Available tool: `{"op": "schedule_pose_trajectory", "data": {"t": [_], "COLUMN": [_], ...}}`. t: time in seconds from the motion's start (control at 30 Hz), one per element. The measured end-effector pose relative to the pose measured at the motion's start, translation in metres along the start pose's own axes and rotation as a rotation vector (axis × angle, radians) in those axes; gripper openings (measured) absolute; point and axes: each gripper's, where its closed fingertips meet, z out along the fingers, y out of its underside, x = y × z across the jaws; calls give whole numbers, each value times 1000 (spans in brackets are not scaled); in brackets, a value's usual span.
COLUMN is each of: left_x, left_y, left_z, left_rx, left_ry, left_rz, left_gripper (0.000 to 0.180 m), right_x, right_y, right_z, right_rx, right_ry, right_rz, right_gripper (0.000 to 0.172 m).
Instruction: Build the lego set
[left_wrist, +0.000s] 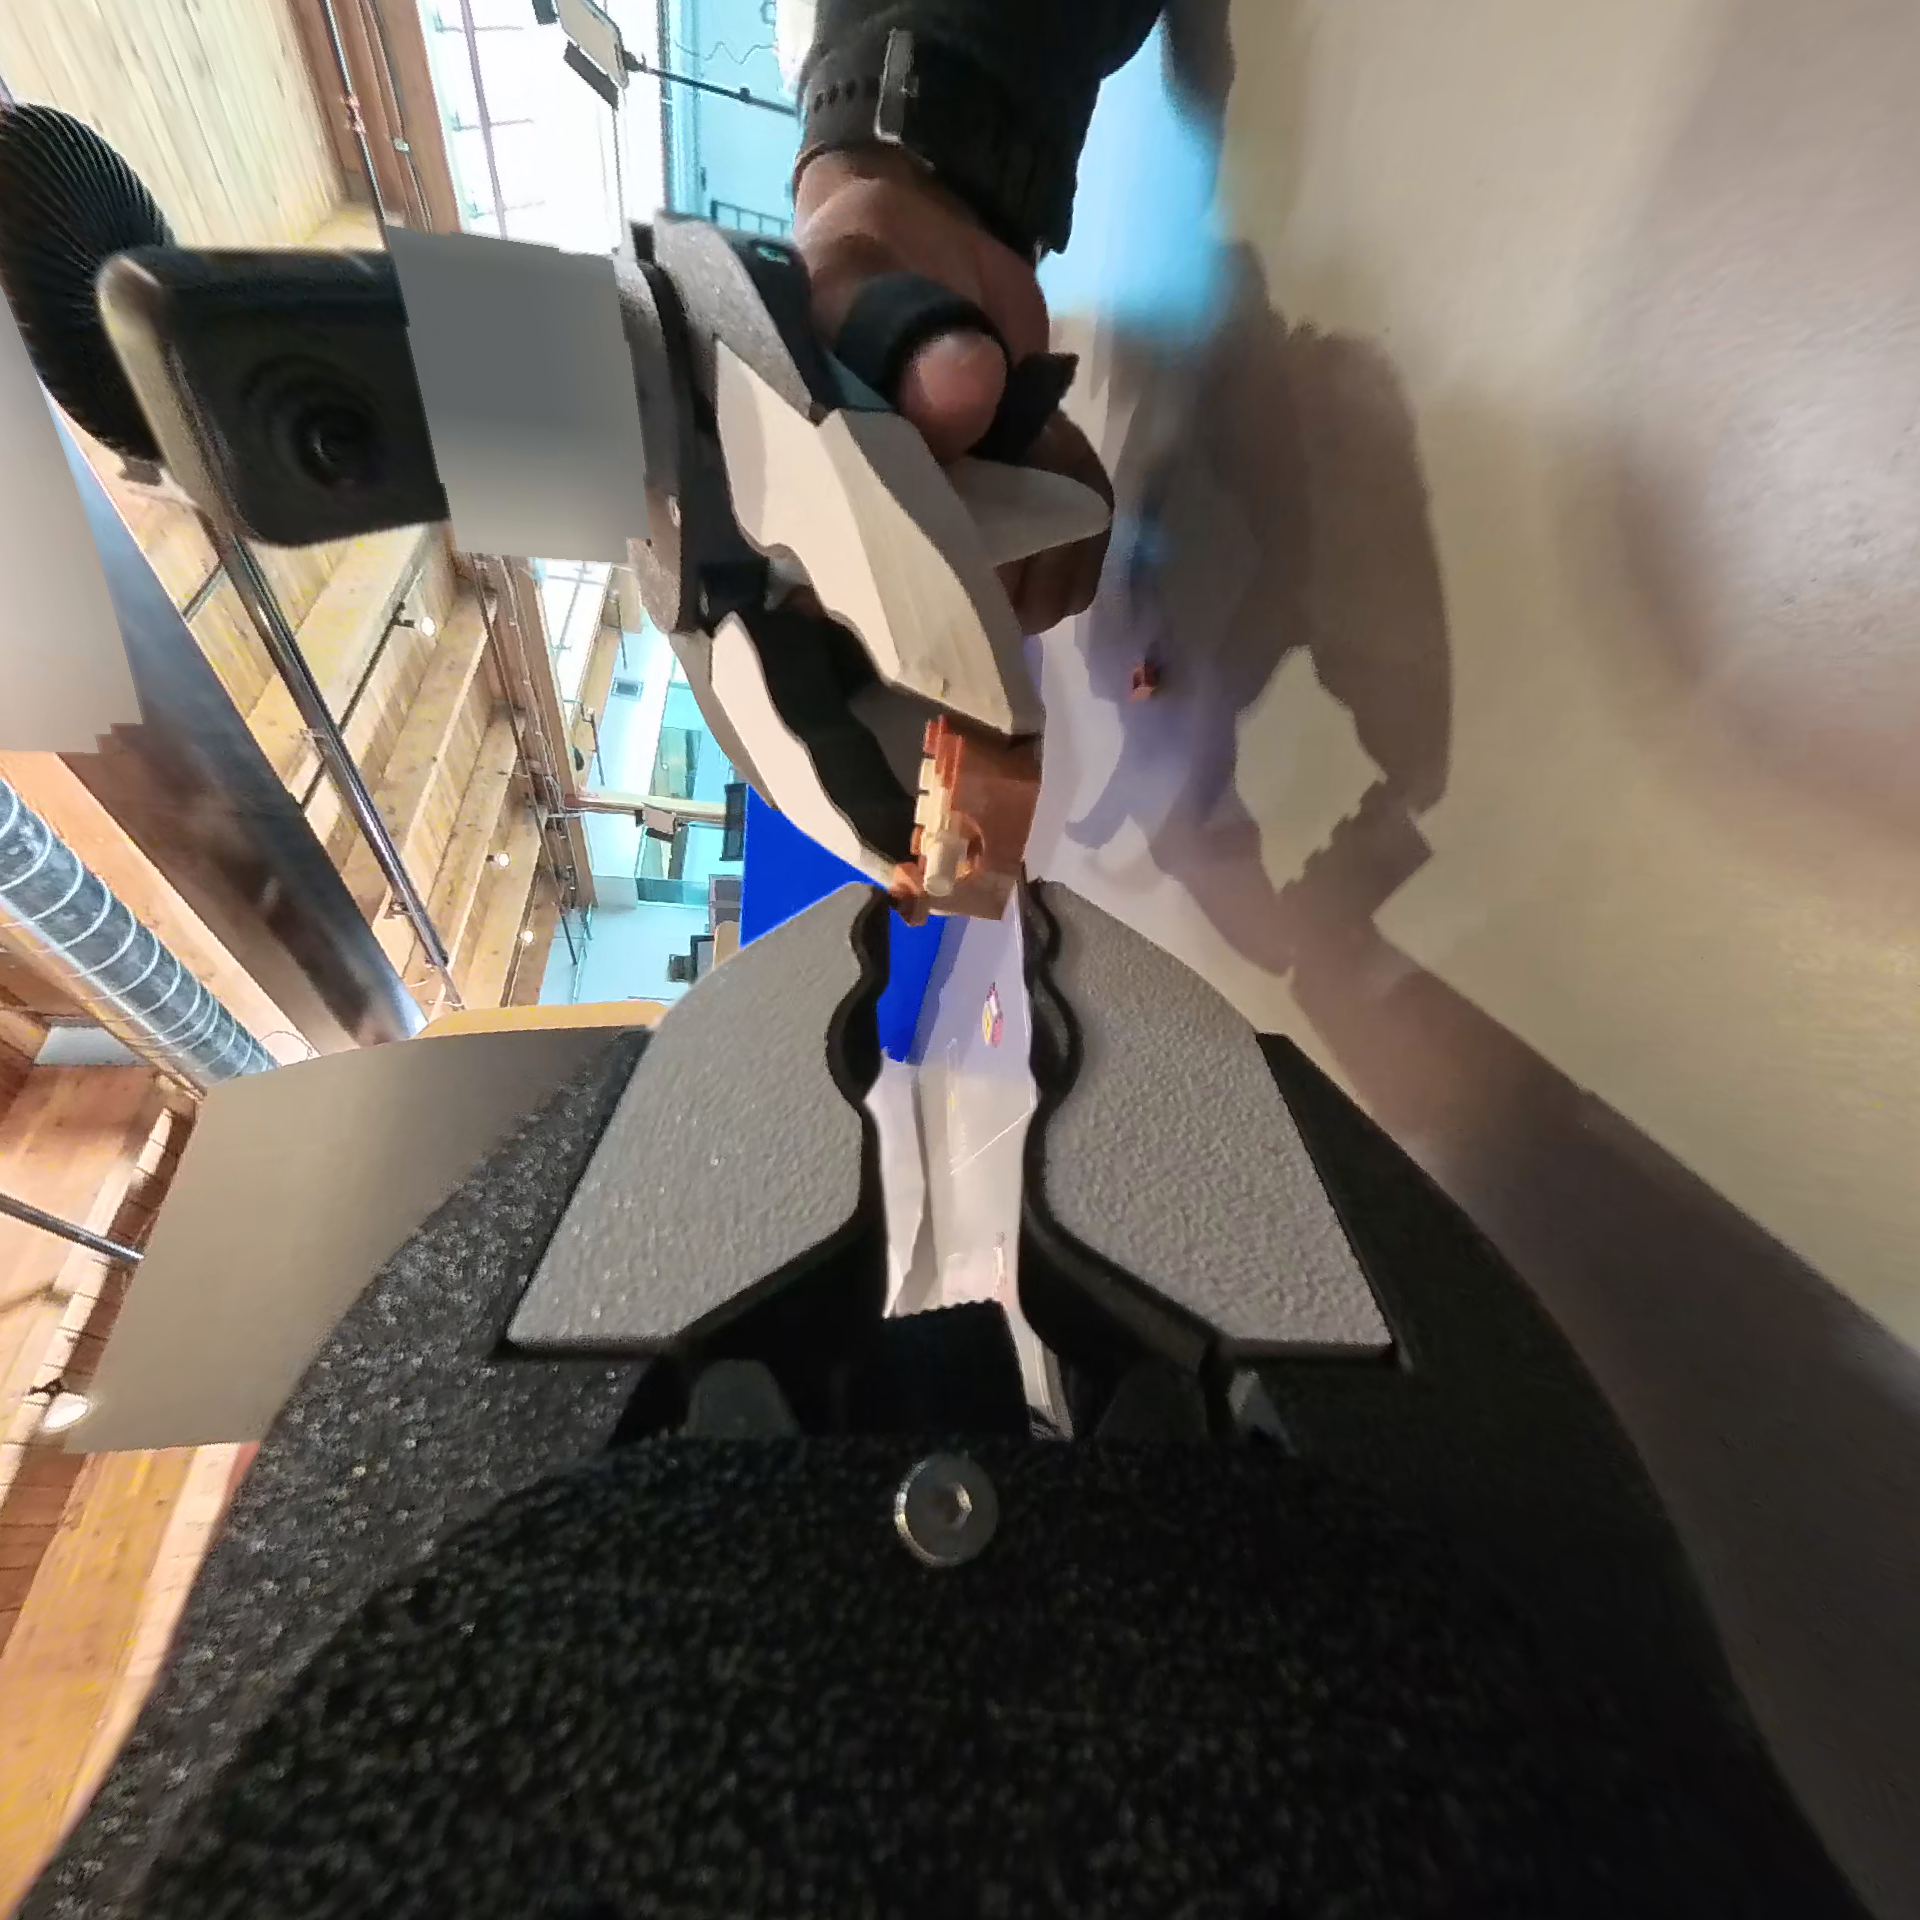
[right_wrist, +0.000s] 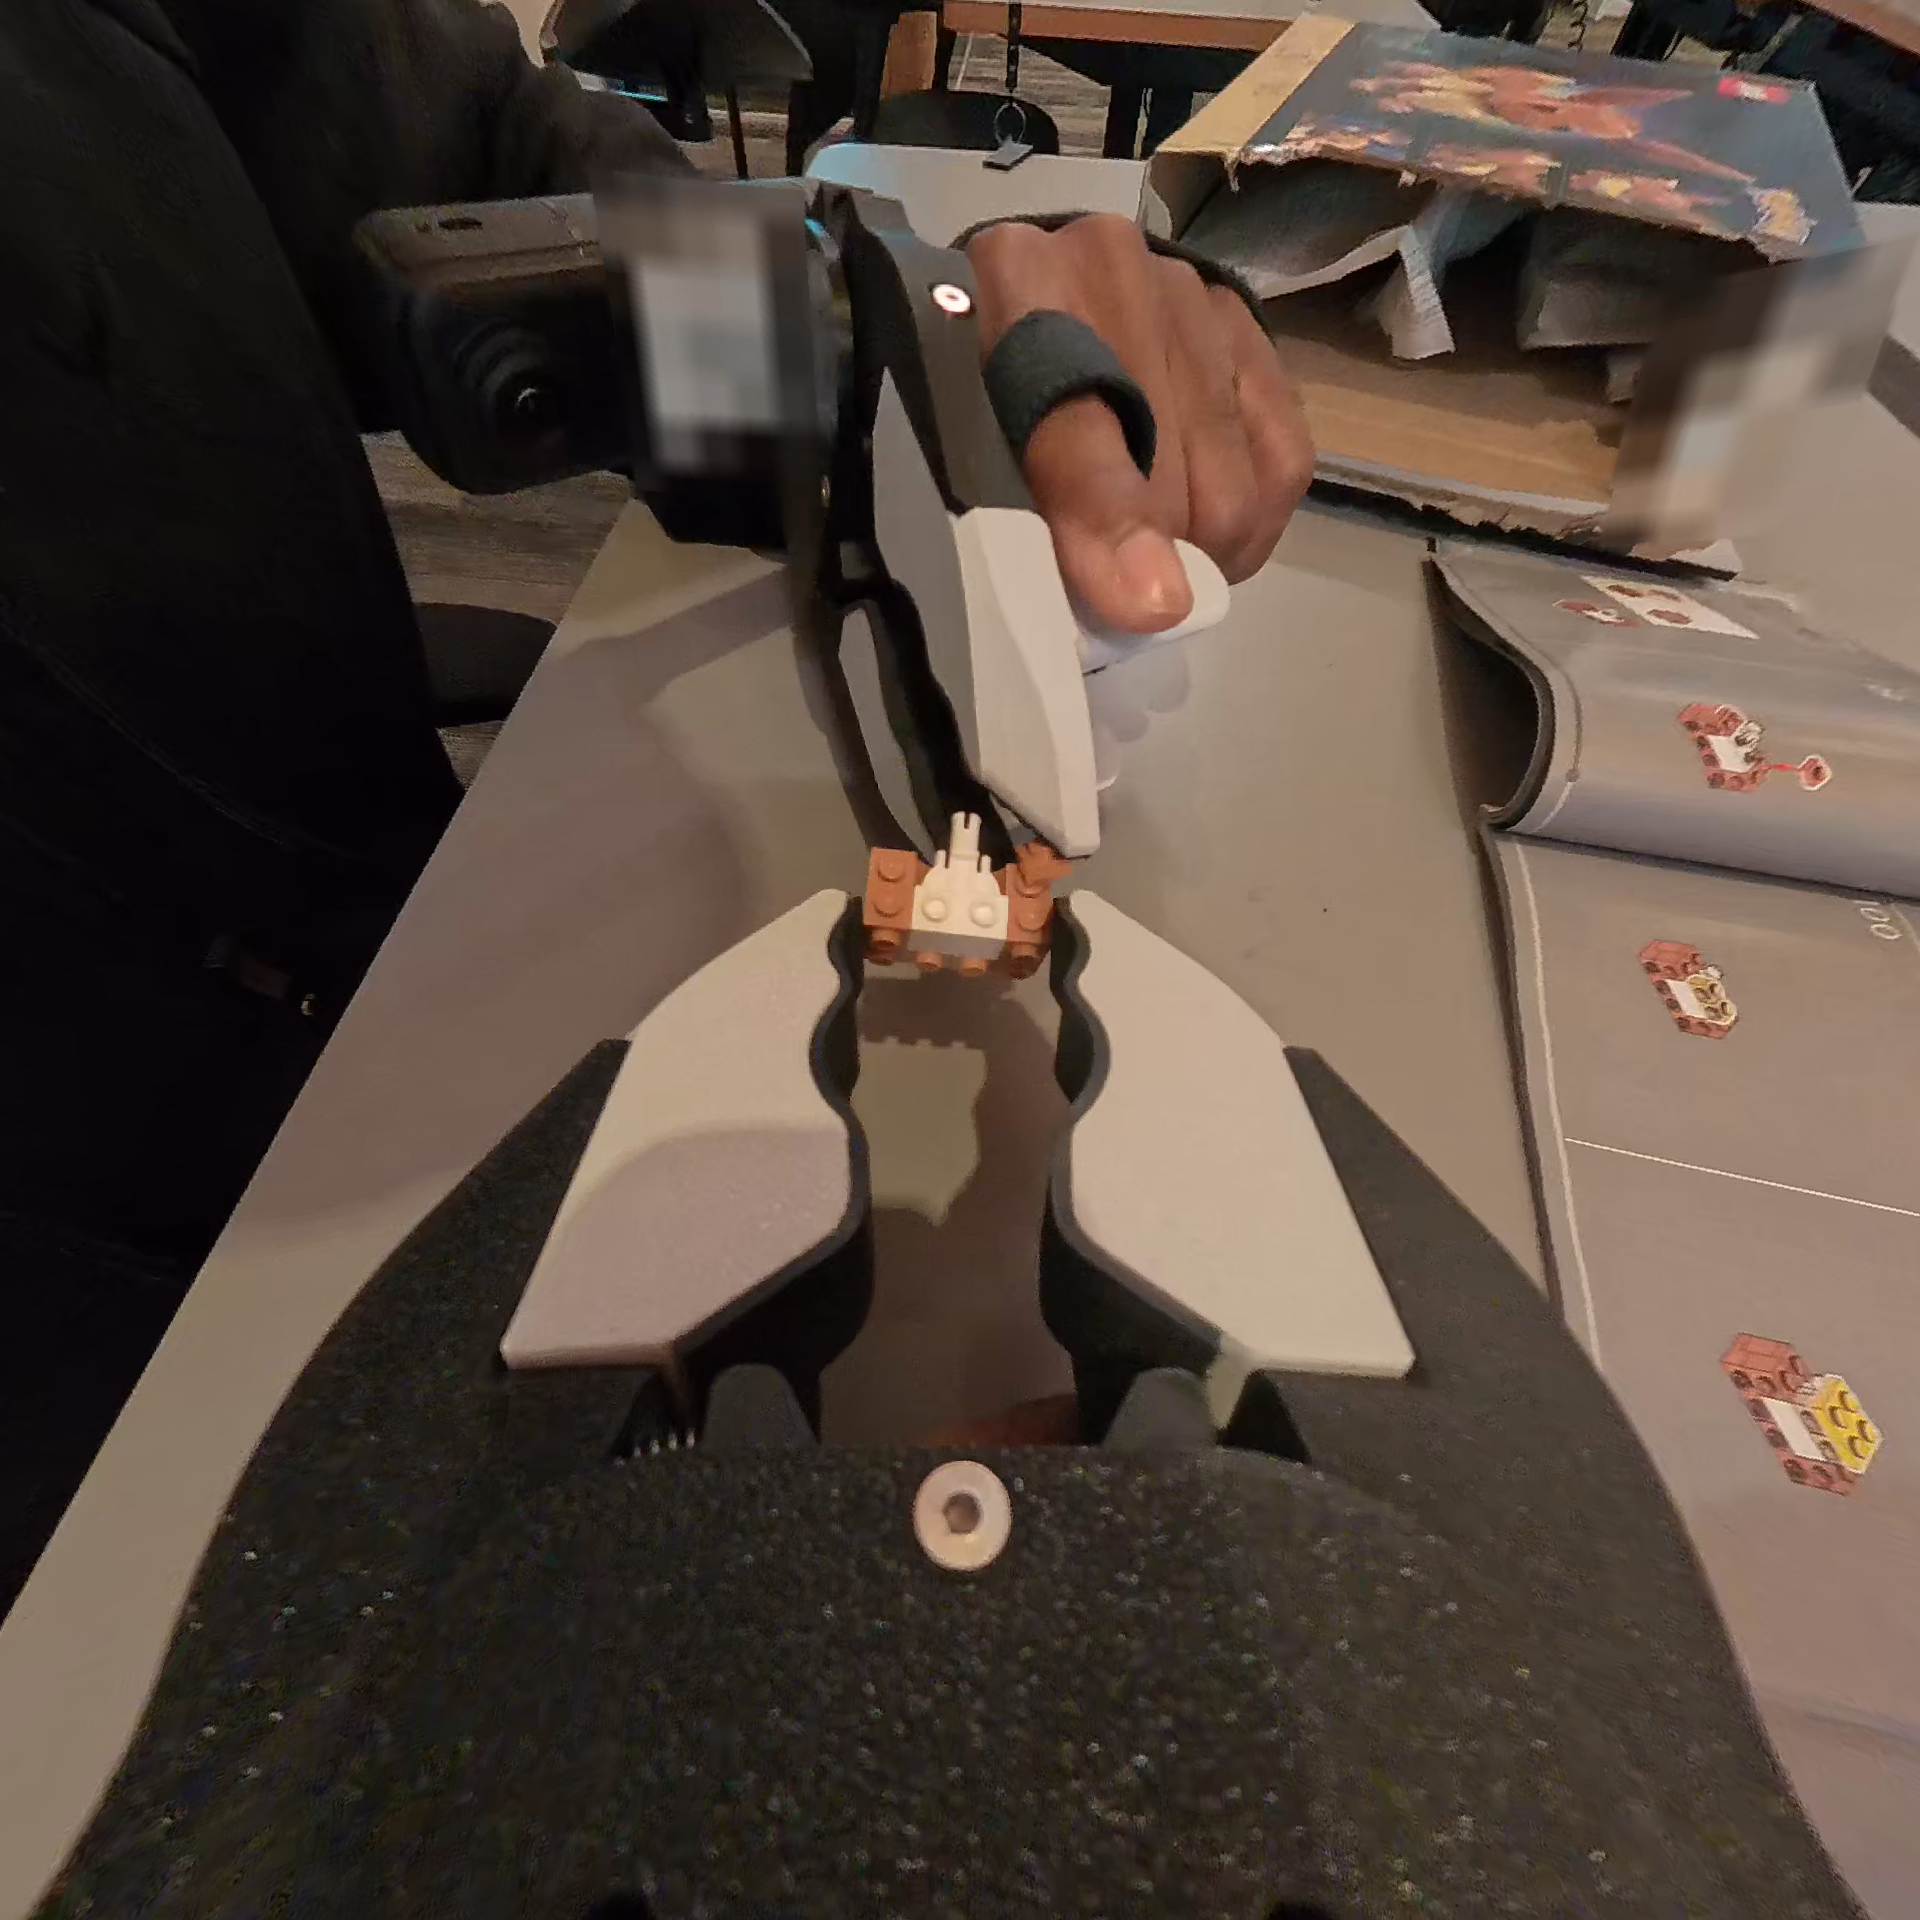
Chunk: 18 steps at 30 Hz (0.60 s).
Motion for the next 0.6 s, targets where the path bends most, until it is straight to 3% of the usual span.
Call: {"op": "schedule_pose_trajectory", "data": {"t": [0.37,0.6], "left_x": [3,5], "left_y": [0,33], "left_z": [0,-17], "left_rx": [16,-13], "left_ry": [33,192], "left_rz": [-74,-601], "left_gripper": [25,24], "right_x": [0,4], "right_y": [5,33], "right_z": [1,-9], "right_rx": [-34,-195], "right_ry": [10,20], "right_rz": [-41,-42], "right_gripper": [34,34]}}
